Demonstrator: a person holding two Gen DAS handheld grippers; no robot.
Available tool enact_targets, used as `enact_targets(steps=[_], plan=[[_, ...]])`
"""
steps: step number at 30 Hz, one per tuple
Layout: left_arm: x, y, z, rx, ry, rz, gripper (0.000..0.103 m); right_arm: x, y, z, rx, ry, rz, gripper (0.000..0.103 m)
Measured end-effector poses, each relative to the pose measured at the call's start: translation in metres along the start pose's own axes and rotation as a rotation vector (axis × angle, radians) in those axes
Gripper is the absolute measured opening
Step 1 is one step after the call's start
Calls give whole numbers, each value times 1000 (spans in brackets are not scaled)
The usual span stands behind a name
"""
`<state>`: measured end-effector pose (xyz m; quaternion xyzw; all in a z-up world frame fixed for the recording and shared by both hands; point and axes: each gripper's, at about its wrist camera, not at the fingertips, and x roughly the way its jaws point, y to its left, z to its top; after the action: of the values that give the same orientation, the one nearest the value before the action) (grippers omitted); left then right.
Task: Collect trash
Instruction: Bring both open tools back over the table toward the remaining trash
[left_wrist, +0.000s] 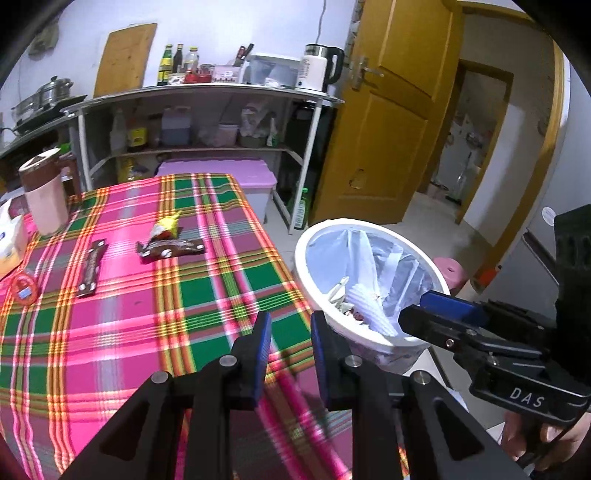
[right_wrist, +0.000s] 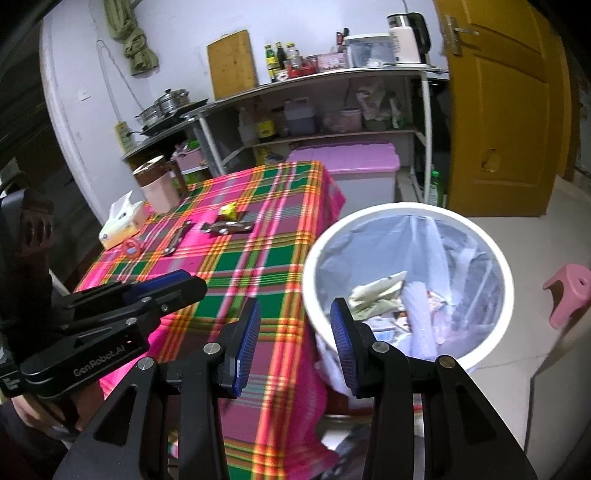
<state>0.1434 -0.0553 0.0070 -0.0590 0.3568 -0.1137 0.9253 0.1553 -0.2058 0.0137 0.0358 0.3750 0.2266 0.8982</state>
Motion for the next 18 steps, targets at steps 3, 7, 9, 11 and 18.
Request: enact_targets(steps=[3,7,9,11,18], plan=[[-7,9,-4,-16,-6,16,22,2,10,0,-18,2,18,40],[-16,24,-7,-36,-13,39,22,5,23,2,-33,2,35,40],[-22,33,-10,-48,-18,54,22,7,30,3,-42,3,45,43],[-26,41,-12,-60,-22,68,22,10,37,6,-50,7,58,48],[-38,72,-12,-101,-36,123,22,21,64,16,-97,14,92,49]])
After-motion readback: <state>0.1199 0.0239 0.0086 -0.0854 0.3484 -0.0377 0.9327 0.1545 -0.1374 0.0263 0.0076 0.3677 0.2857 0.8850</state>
